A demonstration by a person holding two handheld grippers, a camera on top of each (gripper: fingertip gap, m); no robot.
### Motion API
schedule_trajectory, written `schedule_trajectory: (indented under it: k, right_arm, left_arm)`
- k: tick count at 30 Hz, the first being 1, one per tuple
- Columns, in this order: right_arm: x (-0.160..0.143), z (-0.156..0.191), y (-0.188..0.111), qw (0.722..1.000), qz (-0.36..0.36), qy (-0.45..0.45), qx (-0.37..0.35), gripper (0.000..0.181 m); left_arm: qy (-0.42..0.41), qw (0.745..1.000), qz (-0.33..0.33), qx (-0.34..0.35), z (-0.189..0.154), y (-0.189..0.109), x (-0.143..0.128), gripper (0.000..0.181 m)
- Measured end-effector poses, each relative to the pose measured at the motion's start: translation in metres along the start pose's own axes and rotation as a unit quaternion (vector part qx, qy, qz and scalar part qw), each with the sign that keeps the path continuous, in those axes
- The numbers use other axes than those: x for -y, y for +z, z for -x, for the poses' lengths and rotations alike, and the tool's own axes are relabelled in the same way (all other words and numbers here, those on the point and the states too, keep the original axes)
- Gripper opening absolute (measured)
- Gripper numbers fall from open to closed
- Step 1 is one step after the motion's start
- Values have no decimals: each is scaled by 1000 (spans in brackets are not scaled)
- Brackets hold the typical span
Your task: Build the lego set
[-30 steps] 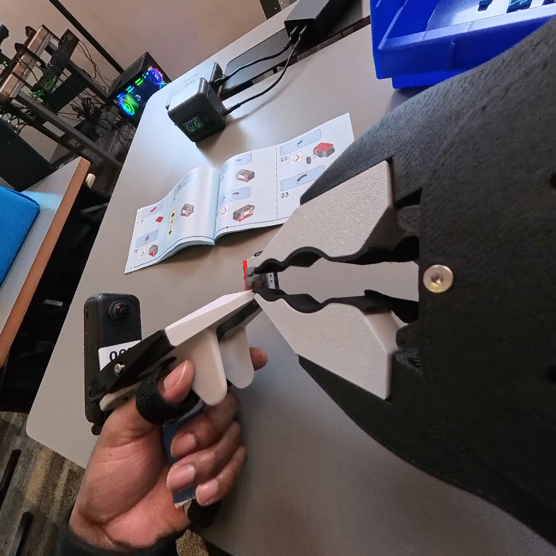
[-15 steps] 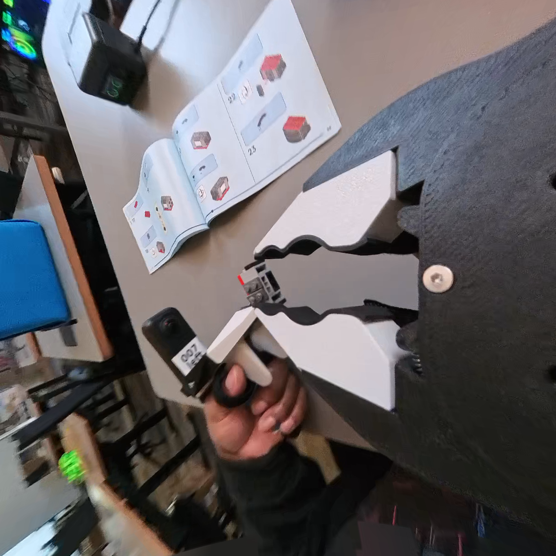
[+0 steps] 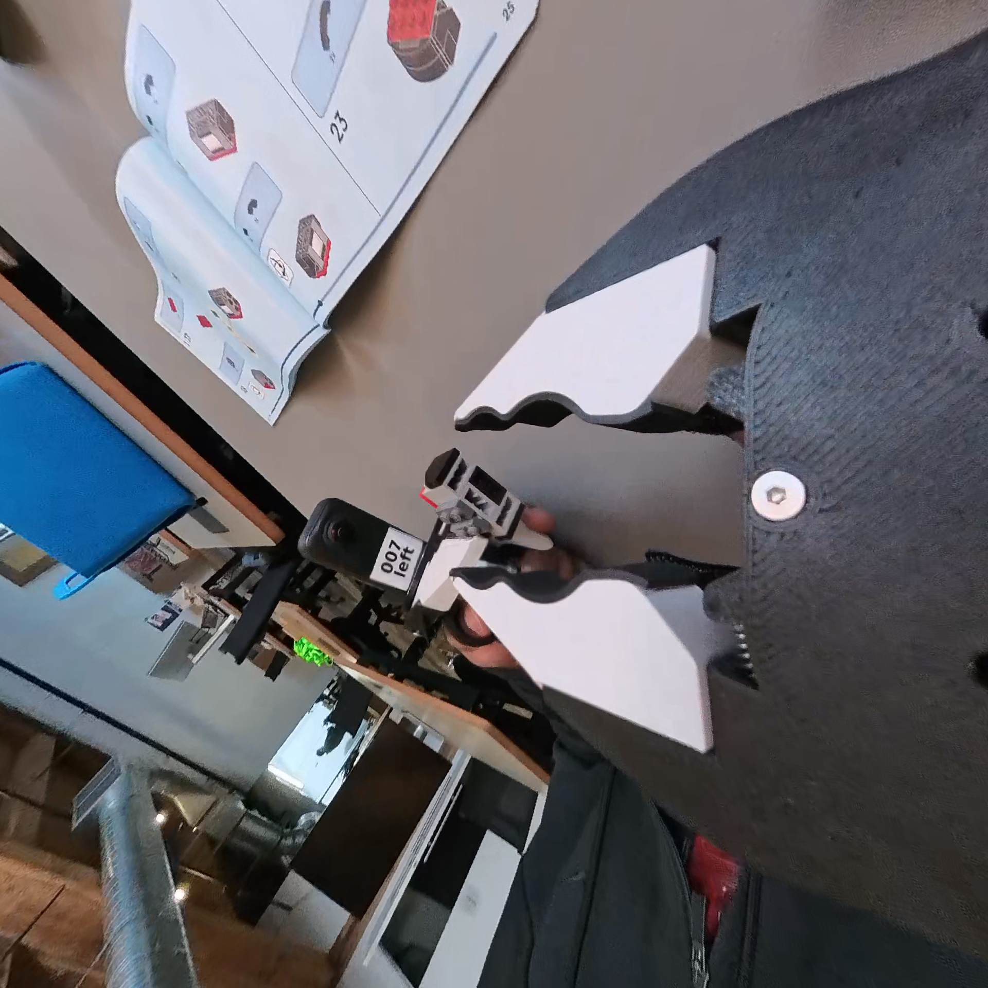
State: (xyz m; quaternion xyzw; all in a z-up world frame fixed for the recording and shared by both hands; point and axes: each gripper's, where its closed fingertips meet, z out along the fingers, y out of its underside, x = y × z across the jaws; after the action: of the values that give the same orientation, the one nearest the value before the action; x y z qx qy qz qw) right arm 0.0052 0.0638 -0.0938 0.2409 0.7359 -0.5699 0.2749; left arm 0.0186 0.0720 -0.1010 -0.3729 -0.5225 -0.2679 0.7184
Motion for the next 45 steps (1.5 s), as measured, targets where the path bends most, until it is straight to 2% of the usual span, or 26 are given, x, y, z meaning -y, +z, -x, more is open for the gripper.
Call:
schedule_trajectory:
  k: [7,19,34,45]
  right_arm:
    - [-5,5,1,1000,9,10,23,47]
    - [-5,14,0,998,3,18,61,29]
    - [-1,25,-1,996,-15,0,83,25]
    - [0,26,-1,995,-21,25,97,23]
  left_arm:
    - [12,1000,10,-3,-3,1,-3,15]
    - [56,998,29,-5,-13,1,-8,16]
    - [135,990,39,9,-22,0,-9,16]
    - [166,985,44,10,-23,0,-11,16]
